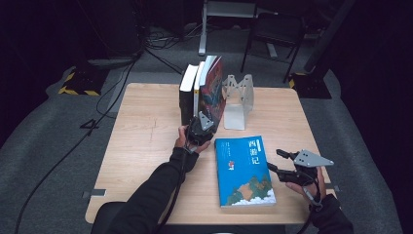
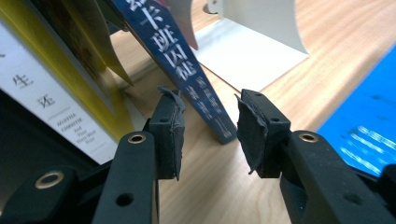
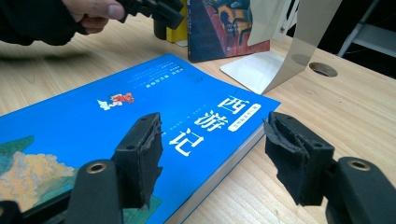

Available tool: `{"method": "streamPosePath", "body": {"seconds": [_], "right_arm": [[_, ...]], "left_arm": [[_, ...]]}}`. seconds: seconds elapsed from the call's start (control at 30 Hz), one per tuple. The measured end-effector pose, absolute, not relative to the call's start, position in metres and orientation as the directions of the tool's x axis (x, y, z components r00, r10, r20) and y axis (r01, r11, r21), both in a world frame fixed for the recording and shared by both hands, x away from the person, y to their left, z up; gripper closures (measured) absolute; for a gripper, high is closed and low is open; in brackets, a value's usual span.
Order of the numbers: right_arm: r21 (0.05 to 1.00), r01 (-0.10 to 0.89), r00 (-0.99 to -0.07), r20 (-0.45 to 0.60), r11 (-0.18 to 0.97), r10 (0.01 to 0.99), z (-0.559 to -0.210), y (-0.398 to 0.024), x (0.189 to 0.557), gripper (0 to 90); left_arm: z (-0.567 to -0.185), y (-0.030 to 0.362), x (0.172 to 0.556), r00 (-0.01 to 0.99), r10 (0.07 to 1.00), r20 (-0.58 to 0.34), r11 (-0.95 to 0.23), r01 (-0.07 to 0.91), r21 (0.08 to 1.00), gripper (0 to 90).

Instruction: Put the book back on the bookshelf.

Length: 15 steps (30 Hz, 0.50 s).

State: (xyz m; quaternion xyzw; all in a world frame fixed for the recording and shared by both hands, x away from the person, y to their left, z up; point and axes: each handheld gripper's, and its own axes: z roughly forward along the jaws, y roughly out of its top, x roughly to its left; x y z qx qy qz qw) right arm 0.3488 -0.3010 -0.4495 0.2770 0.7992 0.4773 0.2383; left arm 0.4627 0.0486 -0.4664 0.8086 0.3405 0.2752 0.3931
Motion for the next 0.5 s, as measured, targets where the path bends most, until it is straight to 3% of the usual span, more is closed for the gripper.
{"method": "streamPosePath", "body": {"seconds": [0.33, 0.5], "right_arm": [[0.886, 0.224, -0.743, -0.115, 0.407, 0.659, -0.451, -0.299, 0.347, 36.8], [0.879, 0.232, -0.757, -0.106, 0.417, 0.645, -0.451, -0.300, 0.339, 36.9]], "left_arm": [[-0.465, 0.064, 0.443, 0.684, 0.703, 0.192, -0.511, 0.299, 0.806, 56.6], [-0.464, 0.073, 0.423, 0.765, 0.608, 0.213, -0.575, 0.238, 0.783, 54.5]]}}
